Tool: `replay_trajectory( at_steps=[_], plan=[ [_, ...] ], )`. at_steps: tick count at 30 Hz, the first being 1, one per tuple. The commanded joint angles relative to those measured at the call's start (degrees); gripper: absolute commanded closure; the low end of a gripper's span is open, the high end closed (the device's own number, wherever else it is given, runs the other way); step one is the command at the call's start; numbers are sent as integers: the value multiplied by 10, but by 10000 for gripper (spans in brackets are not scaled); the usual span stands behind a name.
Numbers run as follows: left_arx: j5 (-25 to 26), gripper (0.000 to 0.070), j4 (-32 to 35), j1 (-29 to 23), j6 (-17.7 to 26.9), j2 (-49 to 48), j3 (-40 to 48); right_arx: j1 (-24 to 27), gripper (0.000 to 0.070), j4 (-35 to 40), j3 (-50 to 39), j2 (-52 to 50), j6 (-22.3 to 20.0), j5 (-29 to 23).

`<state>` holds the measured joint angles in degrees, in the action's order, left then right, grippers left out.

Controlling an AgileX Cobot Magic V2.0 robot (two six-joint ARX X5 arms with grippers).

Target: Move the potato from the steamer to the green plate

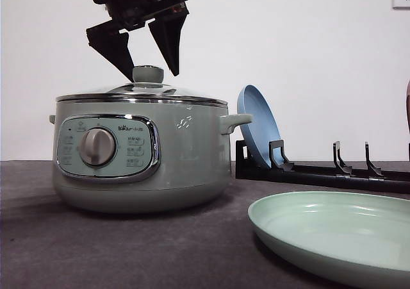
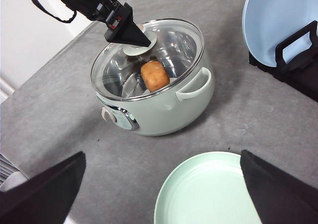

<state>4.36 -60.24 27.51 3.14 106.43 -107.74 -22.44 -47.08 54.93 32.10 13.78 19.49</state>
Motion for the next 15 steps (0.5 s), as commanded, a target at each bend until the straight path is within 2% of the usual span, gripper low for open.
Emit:
replay_trajectory(
  at_steps=[1, 9, 15],
  plan=[
    [-1, 221, 1, 3, 5, 12, -18, -2, 70, 7, 5, 1, 6, 0],
    [-1, 425, -2, 3, 5, 12, -18, -2, 70, 7, 5, 1, 6, -4],
    [-1, 687, -17, 3, 5, 12, -18, -2, 70, 8, 5, 1, 6, -4]
  ],
)
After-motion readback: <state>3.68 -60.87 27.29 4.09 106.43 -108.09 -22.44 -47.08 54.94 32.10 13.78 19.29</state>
